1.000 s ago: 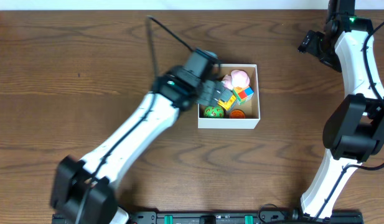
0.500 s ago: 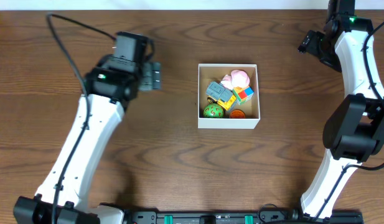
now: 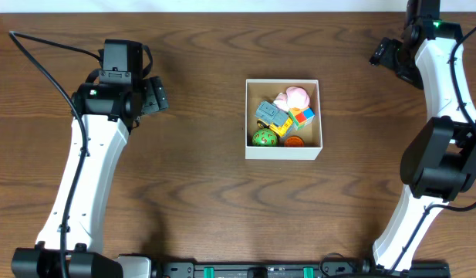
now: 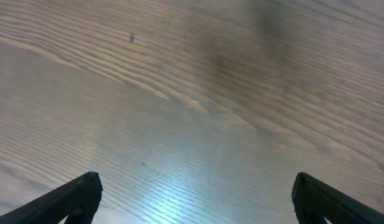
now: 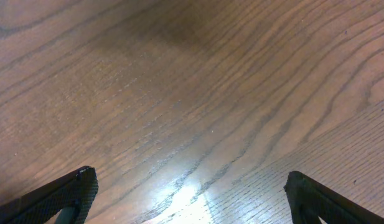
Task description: Pack container
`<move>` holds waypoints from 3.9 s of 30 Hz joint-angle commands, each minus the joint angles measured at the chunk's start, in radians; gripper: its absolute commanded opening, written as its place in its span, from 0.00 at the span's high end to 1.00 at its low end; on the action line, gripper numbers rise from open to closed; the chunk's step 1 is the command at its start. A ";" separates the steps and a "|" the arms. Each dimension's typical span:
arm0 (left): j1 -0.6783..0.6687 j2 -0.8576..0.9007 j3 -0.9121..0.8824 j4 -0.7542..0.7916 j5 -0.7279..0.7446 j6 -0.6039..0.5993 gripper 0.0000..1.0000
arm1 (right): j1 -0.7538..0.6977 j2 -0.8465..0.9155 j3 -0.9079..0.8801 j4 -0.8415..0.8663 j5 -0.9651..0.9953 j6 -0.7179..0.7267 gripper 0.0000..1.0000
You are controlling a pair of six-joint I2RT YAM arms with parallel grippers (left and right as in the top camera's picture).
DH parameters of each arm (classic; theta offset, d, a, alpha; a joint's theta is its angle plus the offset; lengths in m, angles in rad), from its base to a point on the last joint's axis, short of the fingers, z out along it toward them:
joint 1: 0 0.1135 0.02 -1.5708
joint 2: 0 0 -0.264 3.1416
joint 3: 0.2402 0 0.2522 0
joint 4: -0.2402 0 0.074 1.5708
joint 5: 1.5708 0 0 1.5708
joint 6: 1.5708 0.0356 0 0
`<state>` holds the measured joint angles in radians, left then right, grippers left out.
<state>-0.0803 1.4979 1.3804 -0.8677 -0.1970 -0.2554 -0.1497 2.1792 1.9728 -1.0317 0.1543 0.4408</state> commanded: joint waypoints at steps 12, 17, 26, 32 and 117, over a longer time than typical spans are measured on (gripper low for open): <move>-0.002 0.002 -0.005 -0.007 0.317 0.067 0.02 | 0.000 -0.011 -0.004 -0.001 0.014 0.015 0.01; -0.002 0.002 -0.005 -0.007 0.317 0.067 0.02 | 0.000 -0.011 -0.004 -0.001 0.014 0.015 0.01; -0.002 0.002 -0.005 -0.007 0.317 0.067 0.02 | 0.000 -0.011 -0.004 -0.001 0.014 0.015 0.01; -0.002 0.002 -0.005 -0.007 0.317 0.068 0.02 | 0.000 -0.011 -0.004 -0.001 0.014 0.015 0.01; 0.123 -1.496 -1.376 0.804 0.303 0.468 0.02 | 0.000 -0.011 -0.004 -0.001 0.014 0.015 0.01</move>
<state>0.0376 0.0109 0.0174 -0.0219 0.0975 0.2070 -0.1497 2.1792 1.9724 -1.0313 0.1547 0.4408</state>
